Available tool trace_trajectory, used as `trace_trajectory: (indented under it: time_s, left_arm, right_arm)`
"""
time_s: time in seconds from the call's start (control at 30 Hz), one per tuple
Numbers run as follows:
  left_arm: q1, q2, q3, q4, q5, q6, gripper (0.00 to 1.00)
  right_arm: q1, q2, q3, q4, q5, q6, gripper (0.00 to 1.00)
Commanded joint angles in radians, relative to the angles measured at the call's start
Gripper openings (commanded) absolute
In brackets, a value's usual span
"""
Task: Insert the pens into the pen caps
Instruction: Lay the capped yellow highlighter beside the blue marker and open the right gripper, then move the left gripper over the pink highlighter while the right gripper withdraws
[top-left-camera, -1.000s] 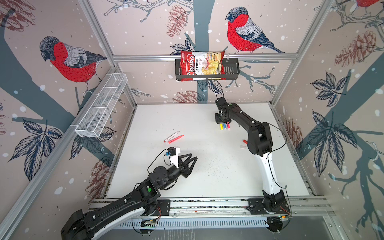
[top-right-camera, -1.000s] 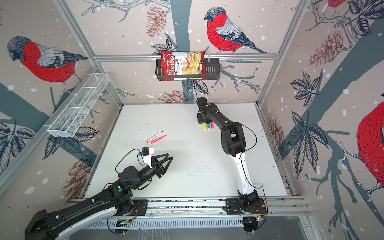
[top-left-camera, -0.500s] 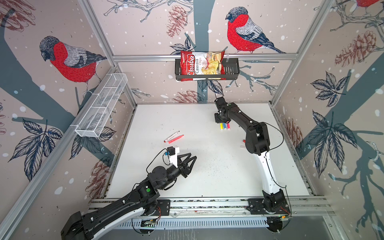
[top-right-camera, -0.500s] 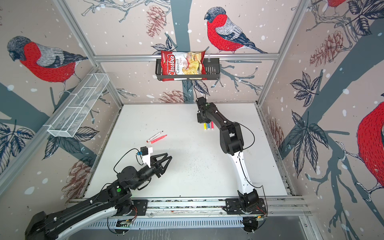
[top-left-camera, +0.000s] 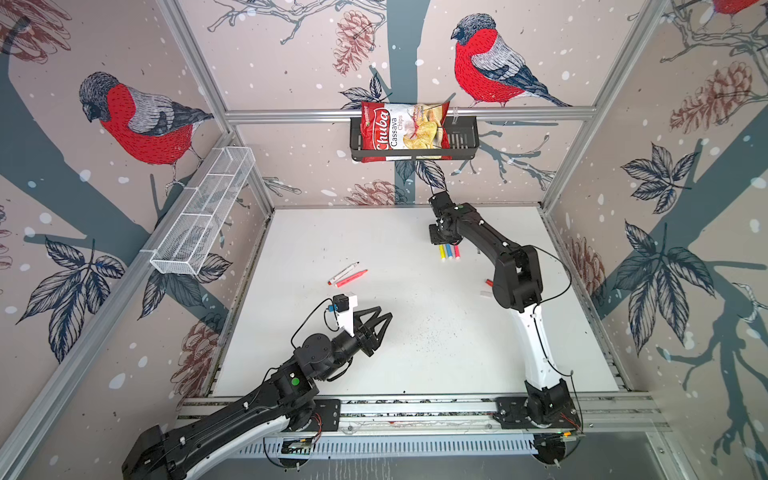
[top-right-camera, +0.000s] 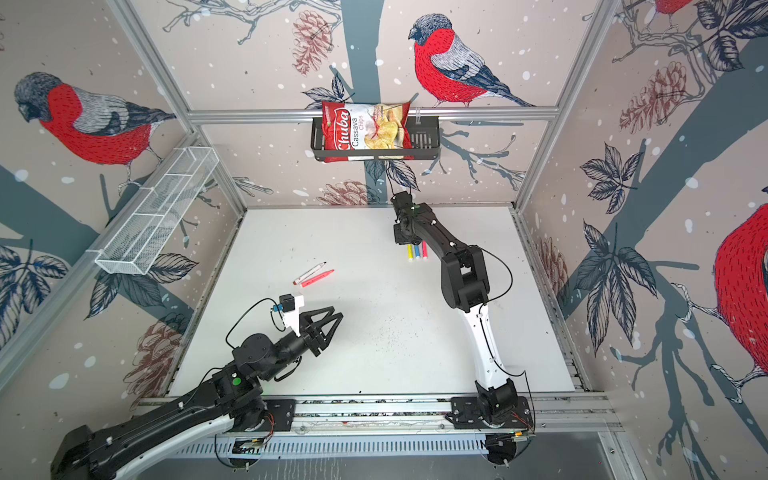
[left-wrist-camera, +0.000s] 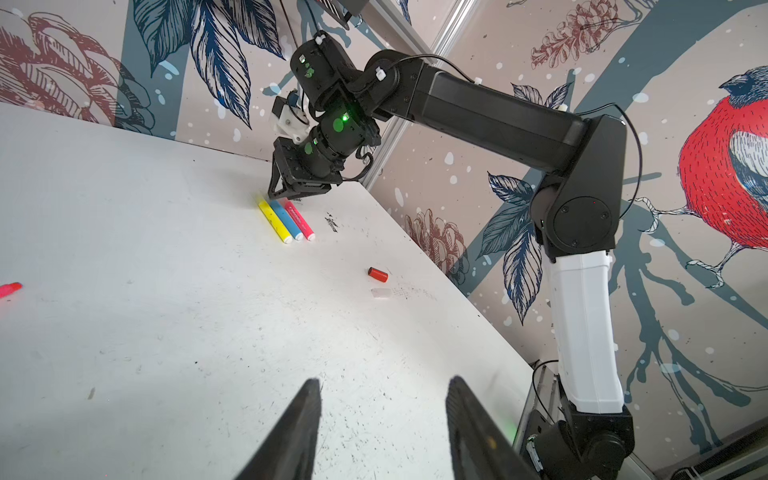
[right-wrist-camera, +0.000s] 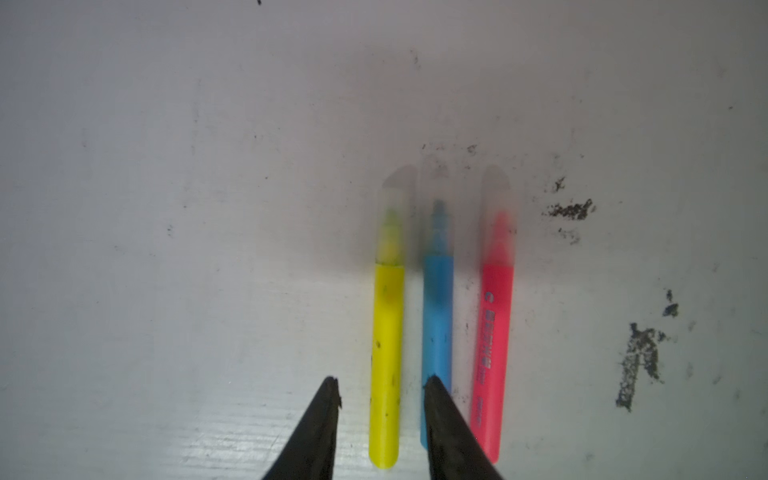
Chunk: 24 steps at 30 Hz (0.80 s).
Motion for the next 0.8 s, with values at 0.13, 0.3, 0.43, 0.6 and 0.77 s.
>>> trace_trajectory:
  time_s: [0.13, 0.3, 0.43, 0.6, 0.77]
  left_arm:
    - [0.002, -0.010, 0.016, -0.051, -0.024, 0.008, 0.50]
    - [0.002, -0.012, 0.024, -0.071, -0.037, 0.012, 0.50]
    - [0.001, -0.001, 0.042, -0.110, -0.075, 0.021, 0.50]
    - [0.001, 0.064, 0.108, -0.224, -0.165, 0.032, 0.50]
    - [0.008, 0.153, 0.179, -0.320, -0.282, 0.015, 0.56]
  right_arm:
    - [0.022, -0.091, -0.058, 0.011, 0.023, -0.008, 0.41]
    - [0.037, -0.170, -0.132, 0.042, 0.023, -0.001, 0.42]
    - [0.053, -0.240, -0.210, 0.074, 0.022, 0.004, 0.43]
    - [0.084, -0.375, -0.368, 0.177, -0.023, -0.008, 0.46]
    - [0.101, -0.527, -0.508, 0.278, -0.127, -0.030, 0.50]
